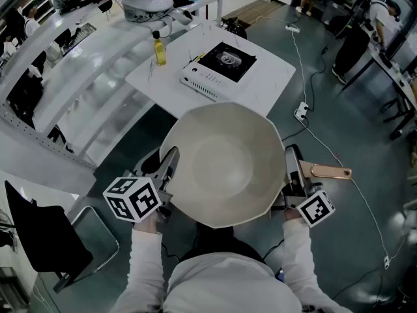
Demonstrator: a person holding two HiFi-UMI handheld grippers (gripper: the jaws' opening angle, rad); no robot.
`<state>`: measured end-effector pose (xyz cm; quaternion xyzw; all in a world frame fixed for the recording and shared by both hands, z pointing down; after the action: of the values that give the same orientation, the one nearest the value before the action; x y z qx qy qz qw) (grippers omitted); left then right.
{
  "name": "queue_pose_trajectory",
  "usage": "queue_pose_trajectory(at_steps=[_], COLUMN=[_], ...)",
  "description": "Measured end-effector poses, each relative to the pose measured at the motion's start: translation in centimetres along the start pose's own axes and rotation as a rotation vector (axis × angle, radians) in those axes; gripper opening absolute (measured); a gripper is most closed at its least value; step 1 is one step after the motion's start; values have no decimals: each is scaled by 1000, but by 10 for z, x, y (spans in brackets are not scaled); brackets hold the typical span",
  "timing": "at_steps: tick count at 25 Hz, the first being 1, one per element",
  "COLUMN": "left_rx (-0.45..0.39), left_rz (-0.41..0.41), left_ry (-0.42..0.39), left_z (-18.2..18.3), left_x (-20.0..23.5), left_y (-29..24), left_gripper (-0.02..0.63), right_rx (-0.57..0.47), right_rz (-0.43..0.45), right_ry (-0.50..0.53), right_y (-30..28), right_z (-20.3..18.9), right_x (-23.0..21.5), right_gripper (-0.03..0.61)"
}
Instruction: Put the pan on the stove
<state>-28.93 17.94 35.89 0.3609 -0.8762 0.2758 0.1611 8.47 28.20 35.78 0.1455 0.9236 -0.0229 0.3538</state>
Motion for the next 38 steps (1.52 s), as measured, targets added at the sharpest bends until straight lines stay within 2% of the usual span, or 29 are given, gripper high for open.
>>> queue_pose_trajectory(at_steps=[12,21,23,25,31,38], left_rx=[2,1,-21,-38,-18,-1], left_rz=[-7,30,19,8,32,29], left_ry=[9,-27,-14,1,-15,-17], left_z=[-14,-15,-14,-13,-5,14], left_x=[-36,-66,-70,-73,-74,-54], left_y=[12,-6,-11,-15,-40,-85], left_gripper=[124,126,126,127,126,126], right_rx=[-10,-18,-21,-21,-13,-11], right_rz=[23,54,57,51,47,23], right_ry=[-24,-23,-25,-28,-7,-14], right_y=[39,45,45,44,30,-7], right_z=[12,38,44,48,63,71], right_x=[2,-18,-24,-29,-45,-75], right_gripper=[178,192,190,188,186,186])
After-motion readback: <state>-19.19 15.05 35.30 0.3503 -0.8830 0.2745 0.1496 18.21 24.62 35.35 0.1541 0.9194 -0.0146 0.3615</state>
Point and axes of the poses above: the fingertips, and each gripper's own axes: y backward along the fingers, x to its left, z out of its top, the point moved 9 cm from there along y, backward along the fingers, and after that the axes turned 11 degrees about x, right-handed, at the moved point
